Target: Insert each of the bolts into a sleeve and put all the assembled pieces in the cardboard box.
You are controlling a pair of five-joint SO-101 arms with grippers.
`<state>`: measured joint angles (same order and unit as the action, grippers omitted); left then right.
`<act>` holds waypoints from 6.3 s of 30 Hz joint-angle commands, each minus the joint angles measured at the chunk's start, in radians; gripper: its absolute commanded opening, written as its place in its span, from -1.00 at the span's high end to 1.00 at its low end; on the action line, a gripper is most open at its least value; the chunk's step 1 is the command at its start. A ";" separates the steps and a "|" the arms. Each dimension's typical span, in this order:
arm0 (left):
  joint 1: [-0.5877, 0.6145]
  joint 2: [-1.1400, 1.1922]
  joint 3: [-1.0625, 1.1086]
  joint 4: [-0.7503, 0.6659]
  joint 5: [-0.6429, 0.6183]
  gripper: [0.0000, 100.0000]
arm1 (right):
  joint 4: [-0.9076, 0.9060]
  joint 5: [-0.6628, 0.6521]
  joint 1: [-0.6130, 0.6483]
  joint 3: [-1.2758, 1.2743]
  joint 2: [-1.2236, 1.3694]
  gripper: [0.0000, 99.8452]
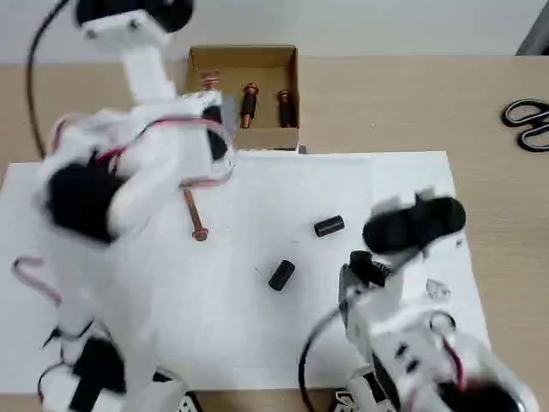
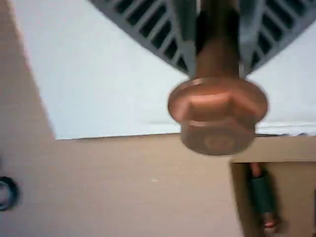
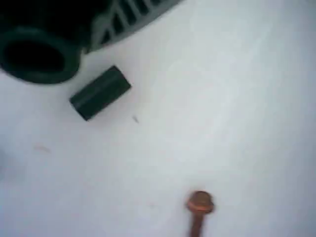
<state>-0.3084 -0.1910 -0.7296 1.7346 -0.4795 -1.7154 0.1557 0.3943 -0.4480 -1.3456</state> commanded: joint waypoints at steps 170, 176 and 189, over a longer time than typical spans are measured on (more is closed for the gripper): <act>0.351 -1.277 2.336 -1.060 0.242 0.99 | 0.812 -0.107 -0.104 -0.017 0.591 1.00; 0.351 -1.277 2.336 -1.060 0.242 0.99 | 0.952 -0.120 -0.104 0.239 0.946 1.00; 0.350 -1.277 2.336 -1.059 0.244 0.99 | 1.222 -0.120 -0.094 0.773 1.627 1.00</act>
<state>0.0414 -1.4599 1.6180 0.6974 -0.2355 -0.5692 0.0453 0.2977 0.1657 0.1918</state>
